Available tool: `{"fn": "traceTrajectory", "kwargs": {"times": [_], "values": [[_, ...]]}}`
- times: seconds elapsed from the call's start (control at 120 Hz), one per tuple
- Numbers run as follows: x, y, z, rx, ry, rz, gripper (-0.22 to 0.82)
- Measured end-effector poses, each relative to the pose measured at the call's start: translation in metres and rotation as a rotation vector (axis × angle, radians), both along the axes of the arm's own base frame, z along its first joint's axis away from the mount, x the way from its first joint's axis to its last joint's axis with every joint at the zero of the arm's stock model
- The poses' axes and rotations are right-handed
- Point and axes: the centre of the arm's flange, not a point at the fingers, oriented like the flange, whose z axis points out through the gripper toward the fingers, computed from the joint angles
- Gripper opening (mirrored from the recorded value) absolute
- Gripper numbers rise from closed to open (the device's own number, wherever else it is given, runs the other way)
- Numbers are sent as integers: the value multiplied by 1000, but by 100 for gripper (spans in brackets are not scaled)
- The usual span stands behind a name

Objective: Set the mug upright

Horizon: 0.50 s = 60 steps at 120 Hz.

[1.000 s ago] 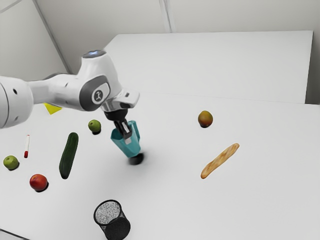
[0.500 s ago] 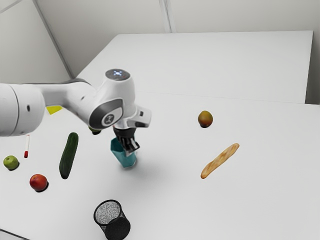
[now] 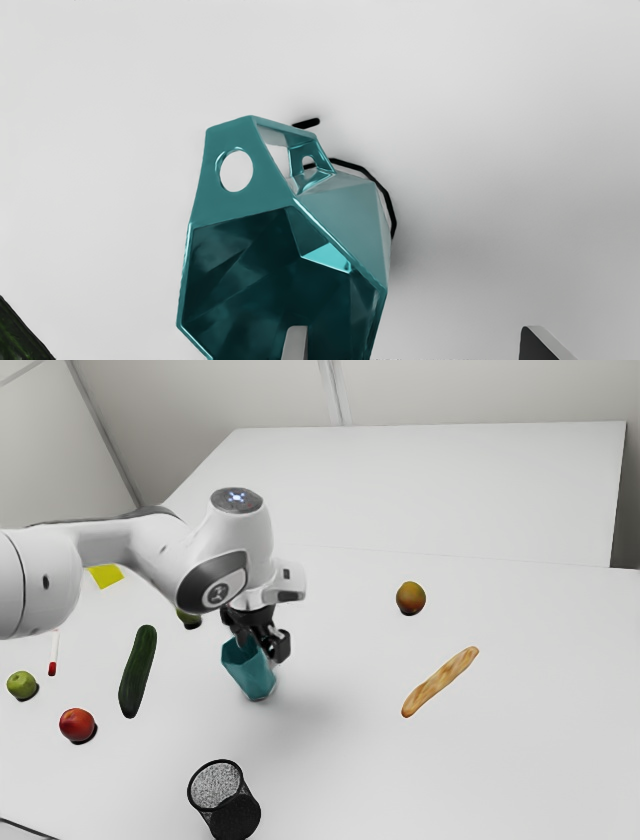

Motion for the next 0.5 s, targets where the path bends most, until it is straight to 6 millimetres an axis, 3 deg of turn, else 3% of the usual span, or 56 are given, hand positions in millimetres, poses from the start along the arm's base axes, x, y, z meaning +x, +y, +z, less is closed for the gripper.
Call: {"fn": "traceTrajectory", "kwargs": {"times": [0.092, 0.208, 0.317, 0.45, 0.5], "values": [[3, 10, 23, 10, -39, 46, 51], [13, 4, 63, 5, -88, 69, 55], [27, -3, 125, -31, -136, 105, 57], [34, 4, 188, -92, -145, 173, 59], [33, 4, 203, -114, -137, 190, 59]]}}
